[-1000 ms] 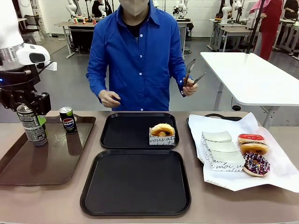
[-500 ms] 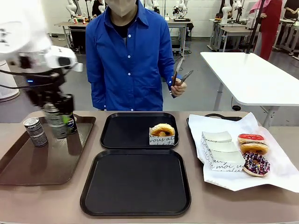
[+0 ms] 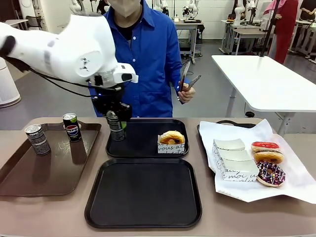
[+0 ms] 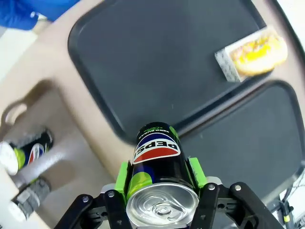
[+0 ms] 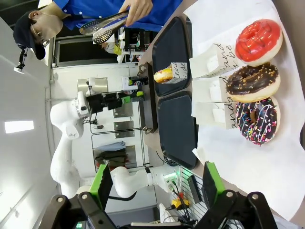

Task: Set up donuts and drinks on trays.
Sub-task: Pick up one Pepsi coke and place it on the Flat Tray.

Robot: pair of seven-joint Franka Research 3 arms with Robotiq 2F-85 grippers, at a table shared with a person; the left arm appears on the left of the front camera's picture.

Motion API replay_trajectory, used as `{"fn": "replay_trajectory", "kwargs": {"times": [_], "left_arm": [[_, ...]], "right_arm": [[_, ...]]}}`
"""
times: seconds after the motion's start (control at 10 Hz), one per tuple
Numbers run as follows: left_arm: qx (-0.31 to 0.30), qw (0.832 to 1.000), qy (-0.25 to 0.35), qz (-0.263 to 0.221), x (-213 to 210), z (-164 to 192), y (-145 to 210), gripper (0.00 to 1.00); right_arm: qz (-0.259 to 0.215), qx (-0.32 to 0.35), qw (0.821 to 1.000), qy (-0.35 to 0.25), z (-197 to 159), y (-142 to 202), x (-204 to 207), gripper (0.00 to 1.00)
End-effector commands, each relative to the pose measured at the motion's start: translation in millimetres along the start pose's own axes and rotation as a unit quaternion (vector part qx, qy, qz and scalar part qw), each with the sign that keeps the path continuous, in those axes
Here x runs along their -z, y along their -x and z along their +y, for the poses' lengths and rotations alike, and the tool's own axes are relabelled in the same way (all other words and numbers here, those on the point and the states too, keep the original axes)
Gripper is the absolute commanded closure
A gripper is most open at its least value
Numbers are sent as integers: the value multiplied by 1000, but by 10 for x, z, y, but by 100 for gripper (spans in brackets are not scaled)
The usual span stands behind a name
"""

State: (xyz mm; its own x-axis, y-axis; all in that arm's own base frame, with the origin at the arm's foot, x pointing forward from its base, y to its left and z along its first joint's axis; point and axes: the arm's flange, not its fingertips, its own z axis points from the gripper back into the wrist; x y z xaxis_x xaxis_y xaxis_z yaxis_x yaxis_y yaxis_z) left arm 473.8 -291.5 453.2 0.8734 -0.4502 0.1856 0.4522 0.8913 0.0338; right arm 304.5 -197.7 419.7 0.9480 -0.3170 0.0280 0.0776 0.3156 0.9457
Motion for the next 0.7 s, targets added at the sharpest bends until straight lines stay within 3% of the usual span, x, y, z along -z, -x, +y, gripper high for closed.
{"fn": "replay_trajectory", "kwargs": {"times": [0.0,0.4,0.6], "left_arm": [[-4,1000,-5,-12,122,-104,-208,41],[6,999,-4,31,463,-218,-215,41],[9,999,28,45,-404,-49,322,41]], "right_arm": [[-1,-1,1000,-5,2,-13,16,0],[-1,-1,1000,-5,2,-13,16,0],[-1,-1,1000,-5,2,-13,16,0]]}}
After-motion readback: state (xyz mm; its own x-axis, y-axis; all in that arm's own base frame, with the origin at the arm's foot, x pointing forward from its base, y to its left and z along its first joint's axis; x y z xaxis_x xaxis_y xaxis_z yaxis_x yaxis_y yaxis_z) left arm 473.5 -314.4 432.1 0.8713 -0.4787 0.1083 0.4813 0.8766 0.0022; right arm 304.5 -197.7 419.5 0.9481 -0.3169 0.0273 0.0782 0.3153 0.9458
